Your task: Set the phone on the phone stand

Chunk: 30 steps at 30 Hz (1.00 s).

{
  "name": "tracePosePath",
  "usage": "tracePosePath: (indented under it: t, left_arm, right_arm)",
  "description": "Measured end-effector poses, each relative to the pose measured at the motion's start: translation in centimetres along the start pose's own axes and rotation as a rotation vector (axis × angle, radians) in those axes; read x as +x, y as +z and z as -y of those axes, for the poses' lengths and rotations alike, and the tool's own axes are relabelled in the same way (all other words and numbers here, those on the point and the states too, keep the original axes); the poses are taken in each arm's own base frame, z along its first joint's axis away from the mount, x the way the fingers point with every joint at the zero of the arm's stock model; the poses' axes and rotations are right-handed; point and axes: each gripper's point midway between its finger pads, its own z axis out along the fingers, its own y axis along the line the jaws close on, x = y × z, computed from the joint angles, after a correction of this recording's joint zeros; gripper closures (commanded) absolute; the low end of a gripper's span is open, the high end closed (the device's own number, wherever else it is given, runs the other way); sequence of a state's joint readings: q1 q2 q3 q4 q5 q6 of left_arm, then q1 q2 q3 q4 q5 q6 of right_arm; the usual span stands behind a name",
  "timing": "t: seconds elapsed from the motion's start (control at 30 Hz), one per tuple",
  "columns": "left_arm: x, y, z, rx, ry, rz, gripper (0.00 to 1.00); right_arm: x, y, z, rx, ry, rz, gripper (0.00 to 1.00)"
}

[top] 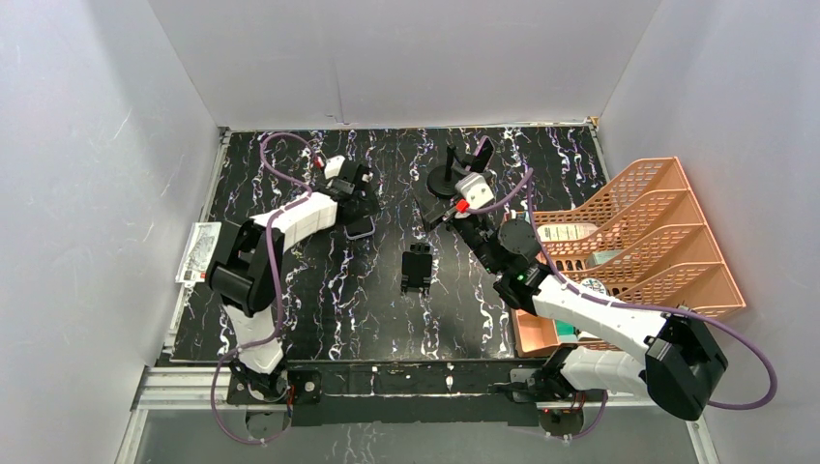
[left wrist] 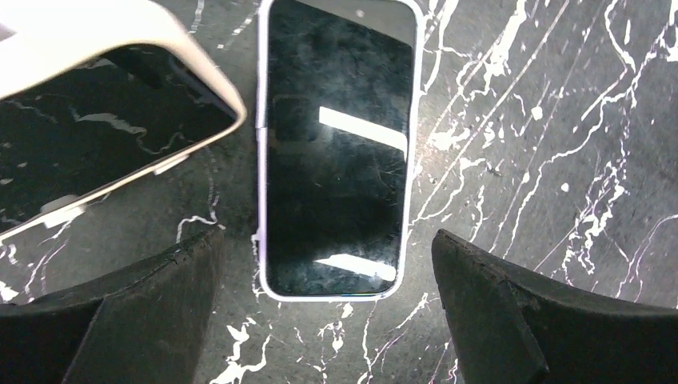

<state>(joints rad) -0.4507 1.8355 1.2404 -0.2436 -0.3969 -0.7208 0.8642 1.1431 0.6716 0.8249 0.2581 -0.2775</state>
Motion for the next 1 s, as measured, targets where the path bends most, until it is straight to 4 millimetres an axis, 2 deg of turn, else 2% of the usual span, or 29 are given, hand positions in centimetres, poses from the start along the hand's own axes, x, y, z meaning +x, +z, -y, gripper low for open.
tracePosePath:
  t: [0.13,0.33,0.63,0.77,0.87,1.0]
  left_arm:
    - [0.8,0.9,0.7,0.020,0.053,-0.044,0.02]
    - [2.4,1.9,0.0,-0.004,0.106,-0.097,0.02]
    - [2.9,2.3,-0.2,-0.013,0.136,-0.113,0.03]
    - [2.7,2.6,0.2,-0.008,0.142,-0.111,0.15]
    - [2.7,2.7,0.2,-0.005,0.148,-0.114,0.34]
    - [2.8,2.7,0.4,0.010,0.150,-0.119,0.47]
  right_arm:
    - [0.3,0.0,-0.1,-0.003,-0.006,-0.010,0.01]
    - [0.3,0.0,-0.1,-0.006,-0.011,-0.011,0.01]
    - [0.3,0.0,-0.2,-0.010,-0.013,-0.010,0.01]
    - [0.3,0.0,-0.1,-0.010,-0.016,-0.010,0.01]
    - [0.3,0.0,-0.1,-0.009,-0.017,-0.010,0.01]
    - [0.3,0.0,-0.1,-0.009,-0.017,-0.010,0.01]
